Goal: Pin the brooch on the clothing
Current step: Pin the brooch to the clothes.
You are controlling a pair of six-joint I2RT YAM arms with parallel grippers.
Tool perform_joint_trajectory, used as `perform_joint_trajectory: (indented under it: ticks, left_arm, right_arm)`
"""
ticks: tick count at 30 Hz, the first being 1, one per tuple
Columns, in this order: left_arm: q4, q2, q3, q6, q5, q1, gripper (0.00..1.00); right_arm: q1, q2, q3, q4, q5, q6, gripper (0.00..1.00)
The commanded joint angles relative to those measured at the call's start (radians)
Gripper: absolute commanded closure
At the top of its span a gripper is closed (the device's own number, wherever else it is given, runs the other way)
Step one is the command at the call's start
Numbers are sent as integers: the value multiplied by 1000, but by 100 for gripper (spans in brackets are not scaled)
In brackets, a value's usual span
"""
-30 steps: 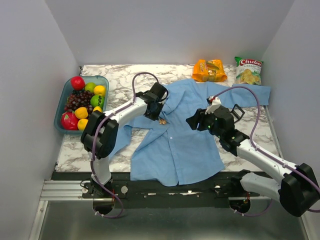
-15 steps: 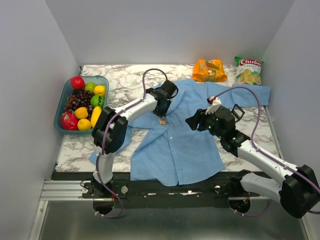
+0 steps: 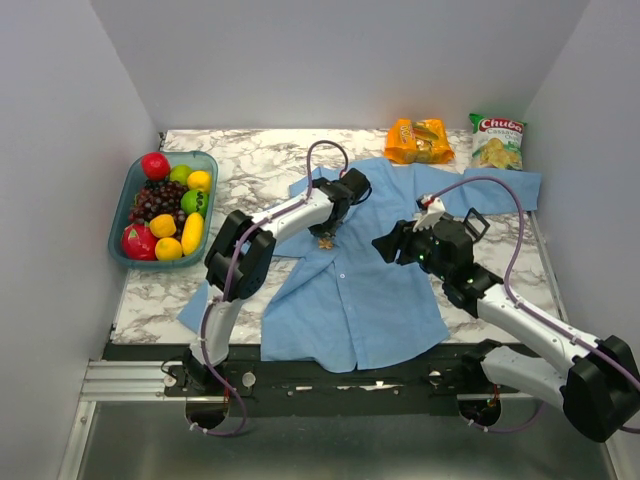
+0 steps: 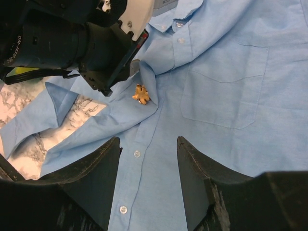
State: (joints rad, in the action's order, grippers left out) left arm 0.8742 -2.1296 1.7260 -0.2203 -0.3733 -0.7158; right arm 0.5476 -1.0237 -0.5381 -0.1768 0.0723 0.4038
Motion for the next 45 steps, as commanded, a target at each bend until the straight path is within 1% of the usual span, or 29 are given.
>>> perform_joint_trajectory:
  ticks: [1,9,16,22,30,34,41,45]
  left_arm:
    - [55,-56,87,6,-67,-24,100]
    - [95,-115,136,9,-96,-34,100]
    - [49,-87,138,9,-78,-73,100]
    - [16,-58,159,2,-23,-77,100]
    - [-69,43,92,-5,34,-76,100]
    - [-121,69,66,-10,69,-68,100]
    - [-245,128,-31,-2,197,-36,100]
    - [-326,169,-104,-1,302,-16,100]
  right_arm:
    - [-3,25,18,-26,11,7,41]
    - [-3,54,41,-21,3,10,41]
    - [-3,50,49,-27,7,18,41]
    - [-3,48,50,-29,7,20,41]
    - [-3,30,49,-33,15,23,41]
    - [-3,22,47,-35,21,24,41]
    - [-3,17,43,-29,17,23,41]
    - [-3,7,40,-32,17,24,41]
